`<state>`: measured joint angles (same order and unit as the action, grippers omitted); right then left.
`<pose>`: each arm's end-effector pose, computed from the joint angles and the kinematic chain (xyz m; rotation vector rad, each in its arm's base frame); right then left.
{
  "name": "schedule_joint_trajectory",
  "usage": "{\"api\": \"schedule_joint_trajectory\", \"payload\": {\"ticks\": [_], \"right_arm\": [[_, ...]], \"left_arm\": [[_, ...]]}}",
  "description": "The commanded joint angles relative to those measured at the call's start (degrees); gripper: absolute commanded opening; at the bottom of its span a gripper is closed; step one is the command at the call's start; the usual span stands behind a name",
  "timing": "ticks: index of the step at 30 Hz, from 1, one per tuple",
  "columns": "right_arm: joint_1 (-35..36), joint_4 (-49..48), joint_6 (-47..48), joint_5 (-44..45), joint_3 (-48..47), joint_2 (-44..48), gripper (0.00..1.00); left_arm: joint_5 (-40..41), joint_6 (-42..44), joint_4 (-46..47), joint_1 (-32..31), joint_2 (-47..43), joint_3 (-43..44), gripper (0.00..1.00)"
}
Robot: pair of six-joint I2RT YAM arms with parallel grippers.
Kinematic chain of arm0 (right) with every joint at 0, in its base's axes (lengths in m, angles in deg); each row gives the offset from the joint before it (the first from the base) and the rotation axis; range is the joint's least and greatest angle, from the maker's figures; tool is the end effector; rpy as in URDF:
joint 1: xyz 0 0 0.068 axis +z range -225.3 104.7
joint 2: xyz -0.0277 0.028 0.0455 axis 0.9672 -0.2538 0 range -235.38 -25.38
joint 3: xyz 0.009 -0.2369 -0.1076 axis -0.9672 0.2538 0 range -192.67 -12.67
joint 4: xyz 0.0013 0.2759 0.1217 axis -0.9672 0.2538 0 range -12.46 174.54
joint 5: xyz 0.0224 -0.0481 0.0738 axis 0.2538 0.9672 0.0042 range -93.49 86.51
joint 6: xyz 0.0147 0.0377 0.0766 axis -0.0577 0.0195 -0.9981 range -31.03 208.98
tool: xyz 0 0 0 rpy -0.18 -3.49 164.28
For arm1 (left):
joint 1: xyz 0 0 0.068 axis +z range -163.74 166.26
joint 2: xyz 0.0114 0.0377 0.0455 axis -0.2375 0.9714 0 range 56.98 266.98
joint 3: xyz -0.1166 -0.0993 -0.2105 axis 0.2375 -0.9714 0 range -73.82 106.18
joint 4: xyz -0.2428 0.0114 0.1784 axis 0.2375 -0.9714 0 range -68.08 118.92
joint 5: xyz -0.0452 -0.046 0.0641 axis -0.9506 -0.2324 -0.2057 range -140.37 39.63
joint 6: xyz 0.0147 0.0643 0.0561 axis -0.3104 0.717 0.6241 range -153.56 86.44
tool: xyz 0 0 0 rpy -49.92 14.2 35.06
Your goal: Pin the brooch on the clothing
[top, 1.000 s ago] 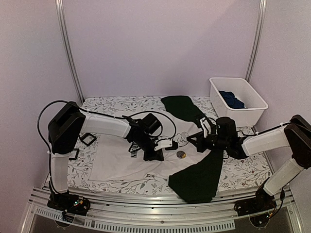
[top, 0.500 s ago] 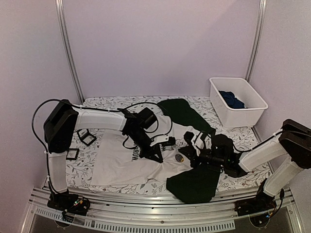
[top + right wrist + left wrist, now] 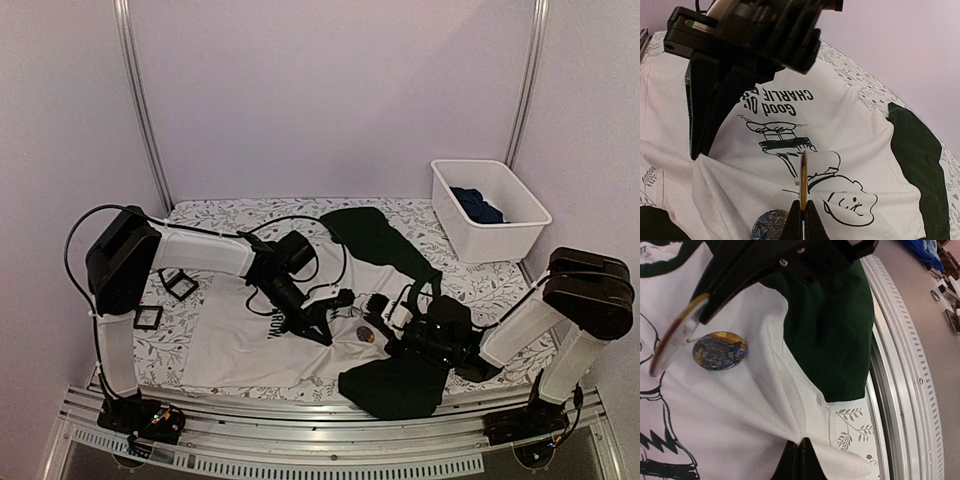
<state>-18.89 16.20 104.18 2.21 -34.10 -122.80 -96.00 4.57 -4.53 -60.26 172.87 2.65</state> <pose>0.1865 0.2669 0.0601 -1.0214 1.5368 0.4151 0.2543 -0.3478 0.0813 1.9307 1.8677 -1.1542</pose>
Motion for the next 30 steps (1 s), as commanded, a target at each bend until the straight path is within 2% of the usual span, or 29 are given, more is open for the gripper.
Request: {"api": "schedule_joint_trajectory", "payload": {"ticks": [1,13,24,30], "right_arm": [[3.2,-1.5,6.9,6.9,-2.2,-3.1,0.0],[8.6,8.7,13.3,14.6,-6.3,-4.8,0.0],[12.0,16.6,9.2,16.6,-6.8,-2.0,0.0],[12.8,16.3,8.1,15.0,-6.5,-1.5,0.0]], "left_arm": [[-3.1,0.7,1.8,0.5,-0.5,0.4,0.0],[-5.1,-5.6,11.1,1.0,-2.8,-3.7,0.0],[-5.2,-6.8,13.5,1.2,-3.9,-5.6,0.0],[-4.1,-6.7,12.9,1.2,-4.1,-5.9,0.0]]}}
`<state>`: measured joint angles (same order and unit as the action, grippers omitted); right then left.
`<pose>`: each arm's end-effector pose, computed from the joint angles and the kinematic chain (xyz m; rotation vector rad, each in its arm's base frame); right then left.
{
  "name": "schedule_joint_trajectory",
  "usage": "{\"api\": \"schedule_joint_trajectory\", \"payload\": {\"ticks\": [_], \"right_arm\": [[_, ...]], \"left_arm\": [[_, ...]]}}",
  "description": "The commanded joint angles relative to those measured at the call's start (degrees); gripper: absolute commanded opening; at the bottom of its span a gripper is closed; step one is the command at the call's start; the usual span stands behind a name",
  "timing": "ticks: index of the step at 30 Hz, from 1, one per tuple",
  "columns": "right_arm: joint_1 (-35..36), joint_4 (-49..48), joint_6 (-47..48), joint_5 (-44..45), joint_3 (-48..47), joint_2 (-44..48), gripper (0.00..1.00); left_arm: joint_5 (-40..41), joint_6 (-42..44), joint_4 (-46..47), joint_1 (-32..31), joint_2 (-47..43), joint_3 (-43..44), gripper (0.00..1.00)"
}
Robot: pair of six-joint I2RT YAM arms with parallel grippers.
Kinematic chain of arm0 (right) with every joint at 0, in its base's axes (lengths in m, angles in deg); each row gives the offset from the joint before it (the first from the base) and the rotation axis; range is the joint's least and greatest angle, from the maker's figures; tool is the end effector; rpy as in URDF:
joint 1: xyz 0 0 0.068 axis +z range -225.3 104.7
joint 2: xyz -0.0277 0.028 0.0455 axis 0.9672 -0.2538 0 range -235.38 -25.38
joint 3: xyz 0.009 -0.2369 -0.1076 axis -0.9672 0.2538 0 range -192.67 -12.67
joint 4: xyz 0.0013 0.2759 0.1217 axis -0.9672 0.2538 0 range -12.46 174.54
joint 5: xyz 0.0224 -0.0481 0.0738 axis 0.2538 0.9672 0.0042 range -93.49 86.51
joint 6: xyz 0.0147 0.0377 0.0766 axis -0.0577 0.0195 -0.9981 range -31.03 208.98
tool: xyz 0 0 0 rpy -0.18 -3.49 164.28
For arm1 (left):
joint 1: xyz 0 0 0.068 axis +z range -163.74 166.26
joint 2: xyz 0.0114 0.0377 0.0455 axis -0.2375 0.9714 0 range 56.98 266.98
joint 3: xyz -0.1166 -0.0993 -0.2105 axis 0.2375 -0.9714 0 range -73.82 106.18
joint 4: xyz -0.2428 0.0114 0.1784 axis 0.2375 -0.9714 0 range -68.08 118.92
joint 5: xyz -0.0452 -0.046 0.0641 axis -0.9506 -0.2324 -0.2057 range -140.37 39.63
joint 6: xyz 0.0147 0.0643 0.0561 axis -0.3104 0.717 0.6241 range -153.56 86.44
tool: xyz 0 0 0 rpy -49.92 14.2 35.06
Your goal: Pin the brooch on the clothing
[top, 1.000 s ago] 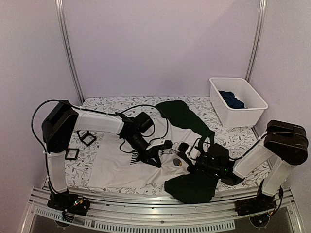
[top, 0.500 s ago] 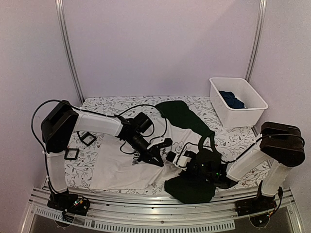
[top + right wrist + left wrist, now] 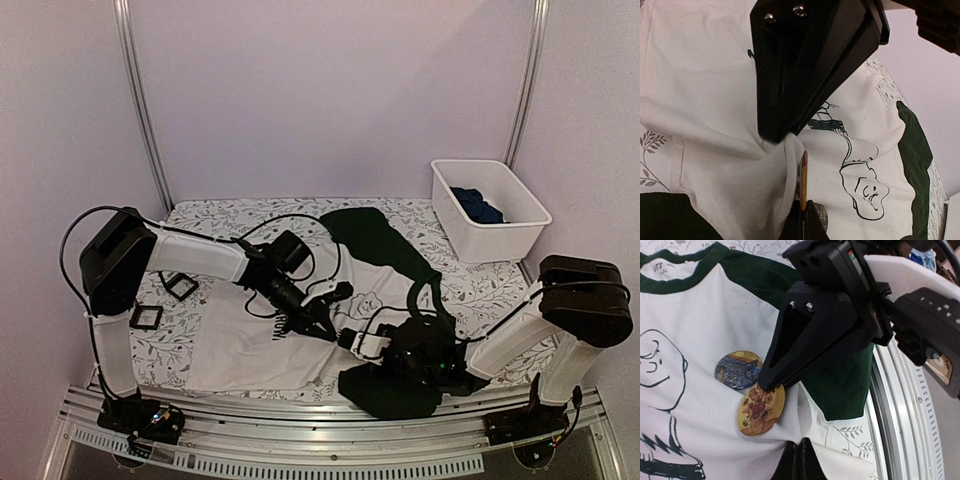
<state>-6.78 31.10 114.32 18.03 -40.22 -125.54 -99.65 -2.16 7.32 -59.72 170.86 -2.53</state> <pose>0.1499 0.3040 0.0402 -1.2875 1.5242 0.1039 0.2555 -0.3480 0.0811 1.8003 1.8200 -1.2323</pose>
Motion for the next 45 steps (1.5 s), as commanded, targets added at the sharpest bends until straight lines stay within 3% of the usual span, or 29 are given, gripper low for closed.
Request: {"api": "schedule_joint_trajectory", "payload": {"ticks": [1,16,20,26,30,37,41,45], "right_arm": [[0.6,0.8,-2.5,-1.5,-0.1,1.7,0.0],[-0.3,-3.3,-10.8,-15.1,1.4,5.4,0.0],[-2.7,-6.9,-16.9,-20.2,2.8,6.6,0.0],[-4.1,-6.0,-20.3,-20.9,2.6,6.3,0.0],[-5.5,-7.0,-23.0,-23.9,2.9,6.0,0.0],[-6.6,1.9,-26.0,-23.3,-2.4,2.4,0.0],[-6.6,-0.9,-28.7,-22.2,-1.8,0.2,0.0],[-6.6,-0.6,-28.7,-21.8,-2.5,-1.5,0.0]], "left_arm": [[-0.4,0.7,0.5,0.6,-2.1,-0.7,0.0],[1.3,3.7,0.4,0.5,-1.8,-1.6,0.0],[2.6,4.5,0.6,0.3,-1.7,-1.9,0.0],[4.5,5.5,-1.1,0.2,-2.2,-1.6,0.32],[6.5,8.0,-6.6,0.1,-3.5,0.0,0.42],[10.6,14.6,-25.9,0.8,-3.9,10.2,0.48],[13.2,23.9,-38.9,1.4,-4.0,15.6,0.48],[14.1,26.5,-37.4,1.9,-8.6,12.5,0.48]]}}
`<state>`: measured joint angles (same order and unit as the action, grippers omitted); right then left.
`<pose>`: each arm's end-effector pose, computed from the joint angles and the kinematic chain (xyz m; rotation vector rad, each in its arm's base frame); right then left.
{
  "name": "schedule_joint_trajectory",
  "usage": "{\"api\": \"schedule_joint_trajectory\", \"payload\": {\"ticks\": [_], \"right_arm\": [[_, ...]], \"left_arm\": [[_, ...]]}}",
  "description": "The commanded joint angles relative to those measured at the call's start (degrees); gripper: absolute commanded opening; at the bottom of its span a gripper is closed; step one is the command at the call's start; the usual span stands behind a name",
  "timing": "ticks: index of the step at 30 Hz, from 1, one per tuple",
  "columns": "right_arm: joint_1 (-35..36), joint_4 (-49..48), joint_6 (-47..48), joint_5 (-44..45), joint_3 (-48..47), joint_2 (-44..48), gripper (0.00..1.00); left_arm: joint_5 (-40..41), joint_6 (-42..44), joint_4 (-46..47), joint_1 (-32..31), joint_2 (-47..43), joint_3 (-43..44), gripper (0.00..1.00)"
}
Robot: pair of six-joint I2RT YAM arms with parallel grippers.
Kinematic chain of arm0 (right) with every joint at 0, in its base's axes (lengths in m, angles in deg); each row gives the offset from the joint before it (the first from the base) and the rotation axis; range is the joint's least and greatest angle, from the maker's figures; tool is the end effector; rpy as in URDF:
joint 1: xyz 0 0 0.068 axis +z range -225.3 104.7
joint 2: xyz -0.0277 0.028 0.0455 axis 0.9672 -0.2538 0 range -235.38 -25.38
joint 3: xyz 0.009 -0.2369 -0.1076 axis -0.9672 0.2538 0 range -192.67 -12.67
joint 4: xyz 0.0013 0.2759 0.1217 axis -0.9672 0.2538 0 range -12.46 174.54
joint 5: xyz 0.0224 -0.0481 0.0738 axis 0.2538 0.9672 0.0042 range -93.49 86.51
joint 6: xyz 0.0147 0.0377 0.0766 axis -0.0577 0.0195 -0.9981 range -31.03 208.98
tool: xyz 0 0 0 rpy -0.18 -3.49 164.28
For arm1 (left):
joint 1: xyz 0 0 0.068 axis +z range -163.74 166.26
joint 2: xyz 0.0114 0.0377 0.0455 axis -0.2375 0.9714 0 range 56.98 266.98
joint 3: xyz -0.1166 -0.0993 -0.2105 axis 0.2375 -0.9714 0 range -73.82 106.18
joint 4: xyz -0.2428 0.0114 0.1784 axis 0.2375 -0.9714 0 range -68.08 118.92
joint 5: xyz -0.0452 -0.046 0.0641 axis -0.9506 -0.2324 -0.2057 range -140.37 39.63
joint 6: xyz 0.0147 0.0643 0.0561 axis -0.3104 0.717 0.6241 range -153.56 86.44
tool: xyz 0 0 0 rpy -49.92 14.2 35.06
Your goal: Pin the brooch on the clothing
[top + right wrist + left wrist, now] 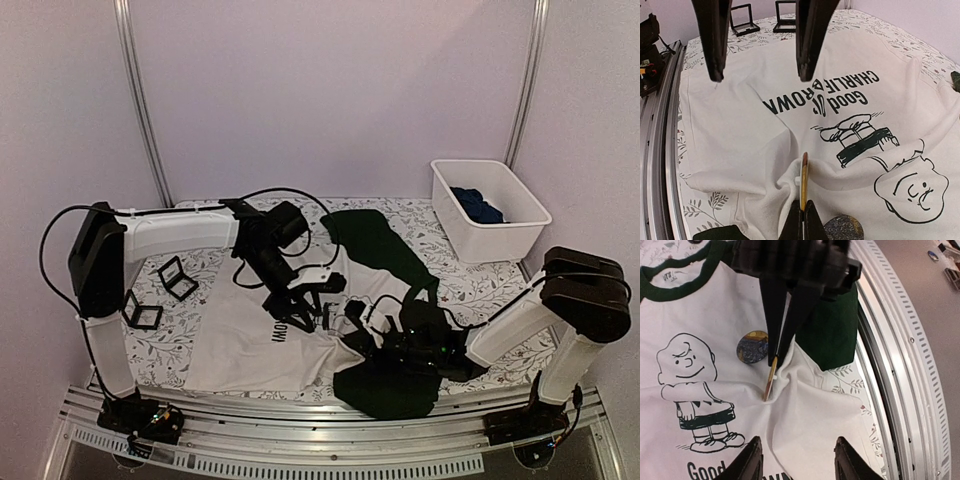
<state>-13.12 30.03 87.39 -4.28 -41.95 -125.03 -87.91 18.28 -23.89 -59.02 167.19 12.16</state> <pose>0.1643 0.3134 0.0519 -1.0399 1.7610 0.7288 0.2649 -0.3339 0.1545 2.1252 1.7352 -0.9122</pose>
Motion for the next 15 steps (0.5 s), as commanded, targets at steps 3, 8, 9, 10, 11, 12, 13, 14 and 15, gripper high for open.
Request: {"api": "schedule_joint_trajectory", "payload": {"ticks": [3,8,9,10,11,12,13,14,15], "right_arm": [[-0.3,0.6,-1.6,0.3,-0.7,-2.7,0.0],[-0.2,1.6,-2.8,0.5,-0.1,-2.3,0.0],[-0.3,0.9,-3.4,0.4,0.5,-2.1,0.0],[-0.3,0.5,-3.7,0.1,0.7,-1.7,0.0],[-0.3,0.1,-4.1,-0.3,0.8,-1.5,0.0],[-0.5,0.1,-4.3,-0.8,0.7,-1.4,0.0],[-0.7,0.1,-4.6,-1.3,0.6,-1.3,0.0],[-0.8,0.0,-4.8,-1.9,0.5,-1.2,0.0],[-1.1,0.0,-5.0,-2.4,0.5,-1.1,0.0]], "left_arm": [[2.3,5.0,5.4,0.2,-11.1,-13.0,0.46],[8.9,-3.9,37.7,-5.2,-16.4,-28.6,0.5],[9.8,-5.6,40.4,-5.8,-15.6,-29.3,0.5],[10.8,-7.5,42.4,-6.4,-14.6,-29.5,0.5],[12.1,-9.7,44.5,-7.0,-13.6,-29.7,0.51],[13.5,-11.9,46.0,-7.5,-12.3,-29.8,0.51],[14.2,-12.7,47.1,-7.8,-11.5,-29.9,0.51],[14.8,-13.4,48.2,-8.2,-11.0,-30.1,0.51],[15.7,-13.7,49.3,-8.6,-10.3,-30.5,0.51]]}}
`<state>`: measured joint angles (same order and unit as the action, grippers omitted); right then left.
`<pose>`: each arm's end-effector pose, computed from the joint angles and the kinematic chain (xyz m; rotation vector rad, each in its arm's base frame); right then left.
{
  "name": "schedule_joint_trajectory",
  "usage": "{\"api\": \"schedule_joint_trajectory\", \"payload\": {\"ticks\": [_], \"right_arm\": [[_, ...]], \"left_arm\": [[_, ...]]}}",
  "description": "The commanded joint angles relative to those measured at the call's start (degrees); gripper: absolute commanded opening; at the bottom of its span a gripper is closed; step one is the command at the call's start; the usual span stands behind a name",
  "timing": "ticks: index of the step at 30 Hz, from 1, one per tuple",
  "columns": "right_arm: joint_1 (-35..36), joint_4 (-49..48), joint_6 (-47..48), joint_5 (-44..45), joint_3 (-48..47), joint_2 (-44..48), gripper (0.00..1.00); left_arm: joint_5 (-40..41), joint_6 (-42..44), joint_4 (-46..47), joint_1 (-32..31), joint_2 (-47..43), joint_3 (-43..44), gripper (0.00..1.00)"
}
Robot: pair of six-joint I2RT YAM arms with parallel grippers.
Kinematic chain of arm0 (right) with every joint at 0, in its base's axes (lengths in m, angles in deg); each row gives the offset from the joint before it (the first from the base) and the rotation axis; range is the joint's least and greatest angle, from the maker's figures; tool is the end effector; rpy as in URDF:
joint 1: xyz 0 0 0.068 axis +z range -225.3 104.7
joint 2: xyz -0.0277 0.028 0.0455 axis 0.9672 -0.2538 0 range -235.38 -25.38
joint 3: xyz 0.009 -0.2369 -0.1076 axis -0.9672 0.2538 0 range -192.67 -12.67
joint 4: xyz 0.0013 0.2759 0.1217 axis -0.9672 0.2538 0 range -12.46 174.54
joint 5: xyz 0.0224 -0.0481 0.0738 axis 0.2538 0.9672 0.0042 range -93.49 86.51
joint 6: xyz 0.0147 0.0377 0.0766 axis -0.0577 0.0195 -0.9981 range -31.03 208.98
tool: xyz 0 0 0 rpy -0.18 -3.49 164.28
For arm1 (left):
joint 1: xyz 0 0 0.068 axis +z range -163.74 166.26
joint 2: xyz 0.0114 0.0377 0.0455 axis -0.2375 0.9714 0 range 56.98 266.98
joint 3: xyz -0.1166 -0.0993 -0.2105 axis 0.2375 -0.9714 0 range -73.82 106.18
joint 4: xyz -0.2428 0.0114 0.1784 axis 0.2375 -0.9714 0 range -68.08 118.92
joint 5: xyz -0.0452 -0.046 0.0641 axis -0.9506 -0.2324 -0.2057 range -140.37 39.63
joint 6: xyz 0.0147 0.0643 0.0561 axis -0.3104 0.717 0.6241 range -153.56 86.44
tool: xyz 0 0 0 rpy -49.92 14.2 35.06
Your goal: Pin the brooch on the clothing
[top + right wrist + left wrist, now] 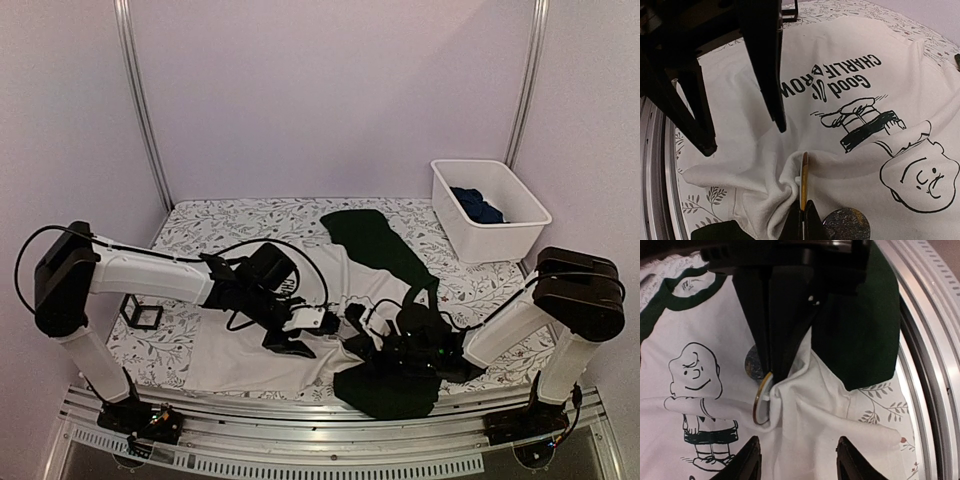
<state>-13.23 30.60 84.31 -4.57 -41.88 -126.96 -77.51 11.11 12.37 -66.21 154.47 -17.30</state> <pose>0.1630 0.3104 0.0390 -1.0187 1.8343 0.7456 0.2070 -0.3269 0.0993 2.0175 1.5430 -0.6602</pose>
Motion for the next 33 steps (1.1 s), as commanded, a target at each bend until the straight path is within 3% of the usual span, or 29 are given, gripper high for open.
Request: {"api": "schedule_joint_trajectory", "payload": {"ticks": [1,7,12,20,25,29,33], "right_arm": [[-1.3,-0.5,-2.5,-2.6,0.5,0.9,0.0],[-3.4,1.1,-5.5,-4.8,0.4,2.2,0.0],[-3.6,1.0,-6.7,-5.8,-0.6,1.4,0.0],[-4.9,1.4,-9.4,-8.0,-1.0,0.9,0.0],[-4.9,1.9,-9.7,-8.7,-1.6,0.8,0.0],[-4.9,2.1,-10.2,-9.2,-1.5,0.9,0.0],[-4.9,2.1,-10.5,-9.8,-1.2,1.5,0.0]], "left_arm": [[6.1,-7.0,14.3,-1.7,2.7,-1.5,0.51],[6.8,-7.7,19.8,-2.7,4.9,-2.5,0.43],[4.7,-6.0,21.2,-3.0,3.4,-3.7,0.16],[4.9,-3.9,17.6,-2.7,1.0,-5.3,0.13],[2.5,-4.0,18.4,-2.9,0.7,-5.9,0.0],[-0.8,-4.4,14.1,-3.1,2.6,-4.7,0.0],[1.5,-4.4,14.9,-3.2,2.7,-5.6,0.0]]}}
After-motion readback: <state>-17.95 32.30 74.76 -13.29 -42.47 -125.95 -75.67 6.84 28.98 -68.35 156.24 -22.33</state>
